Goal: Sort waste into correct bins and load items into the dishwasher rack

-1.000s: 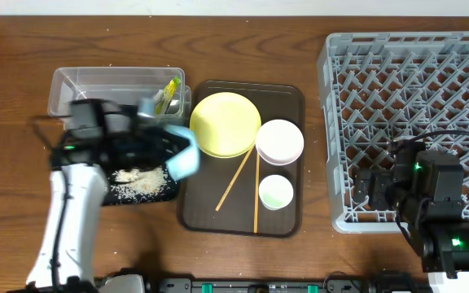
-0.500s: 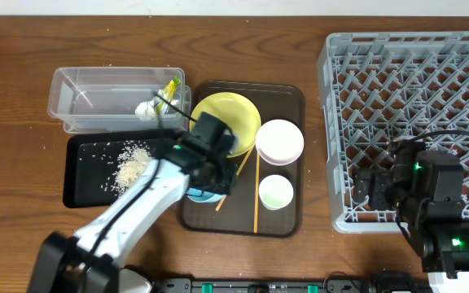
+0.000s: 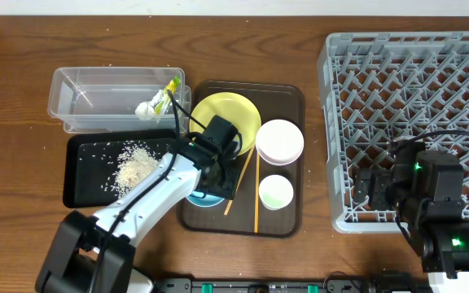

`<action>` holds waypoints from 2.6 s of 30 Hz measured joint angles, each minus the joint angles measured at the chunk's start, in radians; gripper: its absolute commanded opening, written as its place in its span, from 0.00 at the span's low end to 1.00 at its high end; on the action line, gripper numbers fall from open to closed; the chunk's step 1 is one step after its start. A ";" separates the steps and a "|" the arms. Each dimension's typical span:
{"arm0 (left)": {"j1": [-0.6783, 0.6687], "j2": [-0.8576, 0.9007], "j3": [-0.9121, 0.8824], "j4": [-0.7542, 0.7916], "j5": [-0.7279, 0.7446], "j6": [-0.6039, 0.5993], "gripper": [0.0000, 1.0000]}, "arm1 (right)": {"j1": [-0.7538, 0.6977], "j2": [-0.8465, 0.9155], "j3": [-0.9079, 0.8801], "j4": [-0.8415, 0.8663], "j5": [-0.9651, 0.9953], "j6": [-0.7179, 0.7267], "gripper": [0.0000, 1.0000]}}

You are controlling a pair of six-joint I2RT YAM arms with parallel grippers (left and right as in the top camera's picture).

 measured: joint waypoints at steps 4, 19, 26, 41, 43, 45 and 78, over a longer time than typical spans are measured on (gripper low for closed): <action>0.000 -0.071 0.053 -0.022 -0.001 0.000 0.55 | 0.000 0.000 0.000 0.000 0.000 0.000 0.99; -0.087 -0.146 0.101 0.037 -0.003 0.000 0.57 | 0.000 0.000 0.000 0.000 0.000 0.000 0.99; -0.192 -0.020 0.101 0.080 -0.003 0.000 0.51 | 0.000 0.000 0.000 0.000 0.000 0.000 0.99; -0.238 0.072 0.098 0.075 -0.003 -0.003 0.06 | 0.000 0.000 0.000 0.000 0.000 0.000 0.99; -0.223 0.050 0.098 0.040 -0.003 -0.003 0.06 | 0.000 0.000 0.000 0.010 0.000 0.000 0.99; -0.195 0.009 0.098 0.009 -0.003 -0.003 0.06 | 0.000 0.000 0.000 0.037 0.006 0.000 0.99; 0.283 0.068 0.115 0.372 1.110 -0.291 0.06 | 0.091 0.445 0.004 0.355 -0.974 -0.316 0.82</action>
